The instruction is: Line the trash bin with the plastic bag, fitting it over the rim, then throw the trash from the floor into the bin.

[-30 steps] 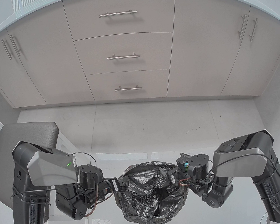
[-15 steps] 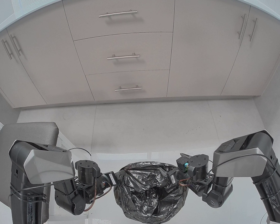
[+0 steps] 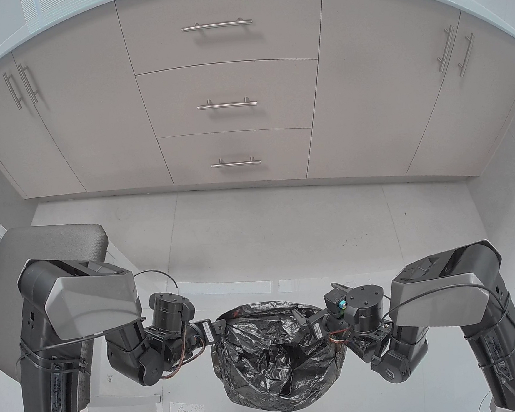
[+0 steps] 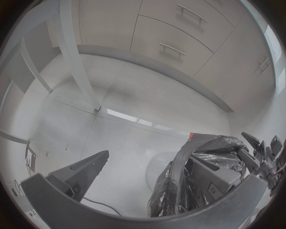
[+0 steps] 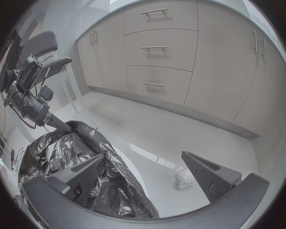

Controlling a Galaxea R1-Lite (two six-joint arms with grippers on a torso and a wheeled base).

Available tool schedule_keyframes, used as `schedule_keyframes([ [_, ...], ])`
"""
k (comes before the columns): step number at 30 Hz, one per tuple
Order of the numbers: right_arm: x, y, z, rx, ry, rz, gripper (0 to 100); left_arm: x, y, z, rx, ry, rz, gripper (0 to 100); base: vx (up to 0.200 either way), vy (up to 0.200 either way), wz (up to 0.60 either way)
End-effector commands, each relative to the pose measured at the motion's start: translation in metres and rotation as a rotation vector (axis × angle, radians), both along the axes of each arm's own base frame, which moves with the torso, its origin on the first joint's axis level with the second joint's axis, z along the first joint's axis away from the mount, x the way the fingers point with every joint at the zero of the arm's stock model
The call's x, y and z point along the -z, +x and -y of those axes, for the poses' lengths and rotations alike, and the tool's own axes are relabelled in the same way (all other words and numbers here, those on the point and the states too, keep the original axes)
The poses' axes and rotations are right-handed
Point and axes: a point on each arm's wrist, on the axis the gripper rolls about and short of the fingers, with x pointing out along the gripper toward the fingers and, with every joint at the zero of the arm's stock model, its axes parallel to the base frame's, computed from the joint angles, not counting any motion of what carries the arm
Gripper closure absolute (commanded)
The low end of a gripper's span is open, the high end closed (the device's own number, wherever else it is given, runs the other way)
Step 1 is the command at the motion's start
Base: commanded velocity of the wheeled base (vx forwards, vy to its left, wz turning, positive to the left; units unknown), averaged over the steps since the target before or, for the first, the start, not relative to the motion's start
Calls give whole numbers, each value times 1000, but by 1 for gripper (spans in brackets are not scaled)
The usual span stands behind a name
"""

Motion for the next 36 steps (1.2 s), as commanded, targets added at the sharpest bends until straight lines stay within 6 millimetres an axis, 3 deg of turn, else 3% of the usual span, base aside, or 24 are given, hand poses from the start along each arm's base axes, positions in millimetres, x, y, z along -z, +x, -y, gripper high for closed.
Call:
schedule_keyframes([
  [1,-1,0,0,-1,8,14,0,-2,6,6,1,5,11,0,0,0,0],
  [12,1,2,-1,1,8,14,0,9,9,15,47,44,21,0,0,0,0],
  [22,6,24,11,59,30,41,0,11,8,19,63,50,23,0,0,0,0],
  [36,19,31,18,82,23,29,0,11,6,18,63,52,17,0,0,0,0],
])
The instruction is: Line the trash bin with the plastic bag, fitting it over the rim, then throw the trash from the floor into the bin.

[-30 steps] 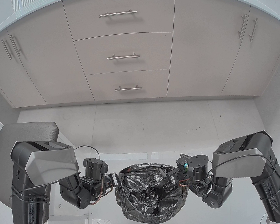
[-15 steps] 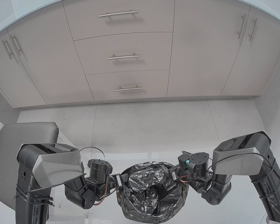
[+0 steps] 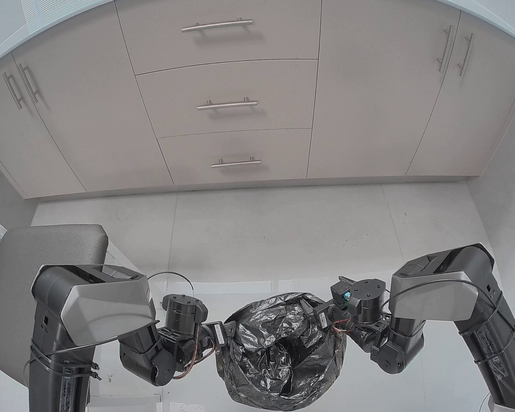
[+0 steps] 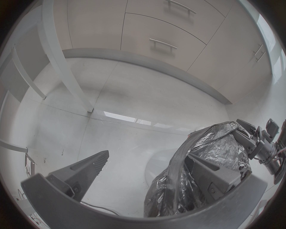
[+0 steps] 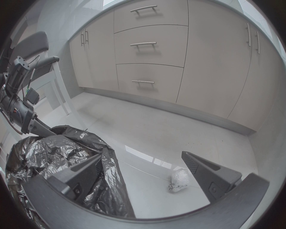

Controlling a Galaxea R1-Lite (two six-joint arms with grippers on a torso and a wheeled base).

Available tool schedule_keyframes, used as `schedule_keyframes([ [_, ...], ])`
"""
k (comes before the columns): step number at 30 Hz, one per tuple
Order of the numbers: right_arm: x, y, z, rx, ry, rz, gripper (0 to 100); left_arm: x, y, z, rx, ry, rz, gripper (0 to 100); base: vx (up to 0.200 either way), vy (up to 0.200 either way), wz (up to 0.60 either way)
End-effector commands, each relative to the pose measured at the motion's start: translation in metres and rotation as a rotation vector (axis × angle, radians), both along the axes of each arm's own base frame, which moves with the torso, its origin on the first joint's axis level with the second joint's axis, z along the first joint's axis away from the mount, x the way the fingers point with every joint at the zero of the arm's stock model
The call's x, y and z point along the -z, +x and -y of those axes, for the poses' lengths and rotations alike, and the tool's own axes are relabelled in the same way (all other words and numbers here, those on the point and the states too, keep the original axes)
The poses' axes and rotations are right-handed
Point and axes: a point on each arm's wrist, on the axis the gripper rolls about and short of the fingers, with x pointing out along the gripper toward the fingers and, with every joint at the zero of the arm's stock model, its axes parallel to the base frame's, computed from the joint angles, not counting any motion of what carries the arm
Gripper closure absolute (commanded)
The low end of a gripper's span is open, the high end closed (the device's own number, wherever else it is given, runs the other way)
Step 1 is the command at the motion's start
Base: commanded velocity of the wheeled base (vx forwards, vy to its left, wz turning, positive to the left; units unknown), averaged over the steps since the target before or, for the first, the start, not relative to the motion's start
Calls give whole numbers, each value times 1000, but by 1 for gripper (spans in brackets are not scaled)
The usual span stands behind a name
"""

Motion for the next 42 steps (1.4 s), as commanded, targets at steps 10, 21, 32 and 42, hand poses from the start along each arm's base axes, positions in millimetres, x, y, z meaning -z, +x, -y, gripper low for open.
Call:
schedule_keyframes([
  [10,8,14,11,39,7,14,0,-1,-1,0,0,-1,-1,0,0,0,0],
  [21,12,16,14,48,-8,-19,0,-1,-3,-1,0,1,-5,0,0,0,0],
  [32,11,16,19,25,-2,-89,0,-1,-3,0,1,-1,-4,0,0,0,0],
  [42,-4,23,42,-34,78,-291,0,-1,-4,-1,0,2,-6,0,0,0,0],
])
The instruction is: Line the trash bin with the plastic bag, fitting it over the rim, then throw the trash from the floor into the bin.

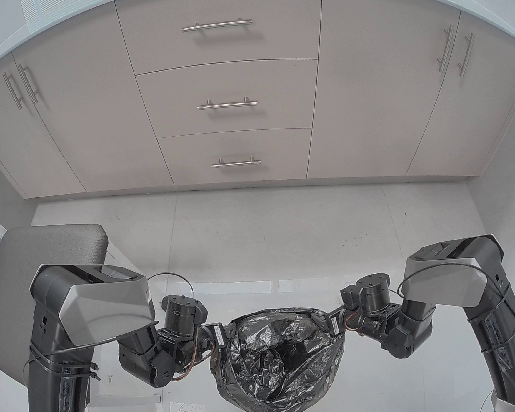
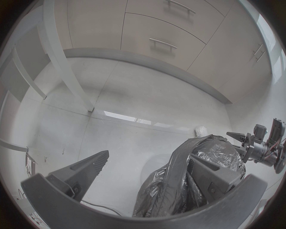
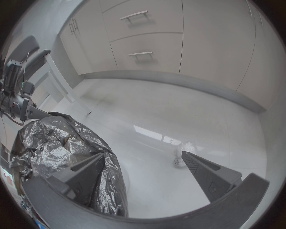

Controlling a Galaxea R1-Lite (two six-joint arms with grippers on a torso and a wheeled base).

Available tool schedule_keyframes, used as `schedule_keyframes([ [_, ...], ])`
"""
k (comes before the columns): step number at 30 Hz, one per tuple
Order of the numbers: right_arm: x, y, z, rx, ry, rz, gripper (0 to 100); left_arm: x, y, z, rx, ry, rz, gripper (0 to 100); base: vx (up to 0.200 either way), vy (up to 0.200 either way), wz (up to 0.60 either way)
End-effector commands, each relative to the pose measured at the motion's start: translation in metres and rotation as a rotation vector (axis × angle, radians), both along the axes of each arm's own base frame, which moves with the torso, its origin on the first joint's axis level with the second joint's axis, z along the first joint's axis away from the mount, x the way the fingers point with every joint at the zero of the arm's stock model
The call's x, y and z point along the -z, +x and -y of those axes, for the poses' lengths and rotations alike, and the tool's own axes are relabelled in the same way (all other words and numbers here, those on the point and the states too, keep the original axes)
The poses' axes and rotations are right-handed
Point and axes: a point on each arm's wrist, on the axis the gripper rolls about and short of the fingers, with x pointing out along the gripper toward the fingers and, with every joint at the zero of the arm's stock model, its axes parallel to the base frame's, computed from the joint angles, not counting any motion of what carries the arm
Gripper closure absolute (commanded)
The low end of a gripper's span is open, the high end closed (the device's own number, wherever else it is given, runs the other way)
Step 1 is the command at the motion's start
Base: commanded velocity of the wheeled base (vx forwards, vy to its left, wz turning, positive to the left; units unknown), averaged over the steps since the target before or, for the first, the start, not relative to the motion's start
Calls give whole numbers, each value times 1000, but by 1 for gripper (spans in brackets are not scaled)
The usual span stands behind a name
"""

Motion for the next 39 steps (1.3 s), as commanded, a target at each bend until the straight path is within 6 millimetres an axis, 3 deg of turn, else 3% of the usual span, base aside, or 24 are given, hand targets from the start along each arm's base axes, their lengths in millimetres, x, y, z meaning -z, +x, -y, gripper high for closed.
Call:
schedule_keyframes([
  [1,-24,12,15,6,59,-7,0,0,-1,0,0,0,-1,0,0,0,0],
  [7,-46,9,24,-29,101,-27,0,0,-1,0,-1,-2,0,0,0,0,0],
  [13,-75,-16,30,-188,127,-93,0,0,-1,0,-1,-2,0,0,0,0,0],
  [18,-65,-14,35,-205,64,-125,0,0,-1,0,-1,-2,0,0,0,0,0],
  [20,-50,-10,37,-207,37,-146,0,-1,0,0,-2,-2,2,0,0,0,0],
  [26,-31,0,44,-179,19,-165,0,-1,-1,0,-1,-2,0,0,0,0,0],
  [32,-36,0,42,-179,30,-151,0,0,-1,-1,-1,0,-3,0,0,0,0],
  [39,-20,4,42,-153,7,-174,0,0,-2,-1,-2,1,-4,0,0,0,0],
])
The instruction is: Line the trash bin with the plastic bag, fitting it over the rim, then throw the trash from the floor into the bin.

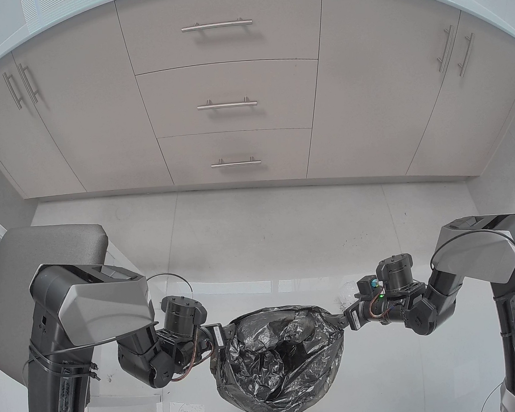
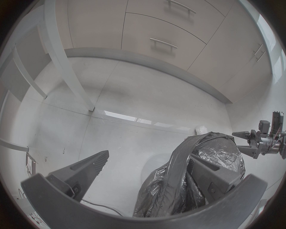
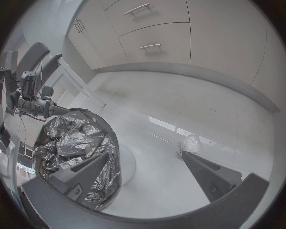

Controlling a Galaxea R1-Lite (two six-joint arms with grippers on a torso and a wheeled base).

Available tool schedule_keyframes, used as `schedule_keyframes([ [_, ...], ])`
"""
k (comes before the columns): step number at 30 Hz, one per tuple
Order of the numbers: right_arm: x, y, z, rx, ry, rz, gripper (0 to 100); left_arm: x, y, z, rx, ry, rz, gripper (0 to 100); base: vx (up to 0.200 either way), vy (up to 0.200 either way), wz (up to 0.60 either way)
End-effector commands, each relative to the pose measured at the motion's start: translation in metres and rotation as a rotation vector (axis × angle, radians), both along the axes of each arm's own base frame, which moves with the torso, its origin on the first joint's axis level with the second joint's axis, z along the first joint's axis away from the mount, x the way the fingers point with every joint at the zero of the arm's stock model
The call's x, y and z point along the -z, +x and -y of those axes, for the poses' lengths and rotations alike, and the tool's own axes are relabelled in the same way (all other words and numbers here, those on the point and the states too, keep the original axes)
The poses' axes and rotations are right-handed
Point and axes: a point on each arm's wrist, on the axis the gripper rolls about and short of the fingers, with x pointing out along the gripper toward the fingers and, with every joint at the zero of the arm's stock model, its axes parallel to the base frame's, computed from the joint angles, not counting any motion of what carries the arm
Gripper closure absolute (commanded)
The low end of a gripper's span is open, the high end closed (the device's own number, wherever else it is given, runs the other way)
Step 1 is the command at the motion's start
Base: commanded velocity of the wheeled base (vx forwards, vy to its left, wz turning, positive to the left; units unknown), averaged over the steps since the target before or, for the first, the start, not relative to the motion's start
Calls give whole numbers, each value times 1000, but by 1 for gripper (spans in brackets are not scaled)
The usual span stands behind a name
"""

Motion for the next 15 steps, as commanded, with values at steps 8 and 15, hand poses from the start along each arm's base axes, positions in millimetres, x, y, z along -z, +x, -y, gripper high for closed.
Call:
schedule_keyframes([
  [8,15,5,0,18,-17,-32,0,0,0,0,-1,1,0,0,0,0,0],
  [15,15,7,0,34,-1,-57,0,0,-1,-1,-1,2,-3,0,0,0,0],
])
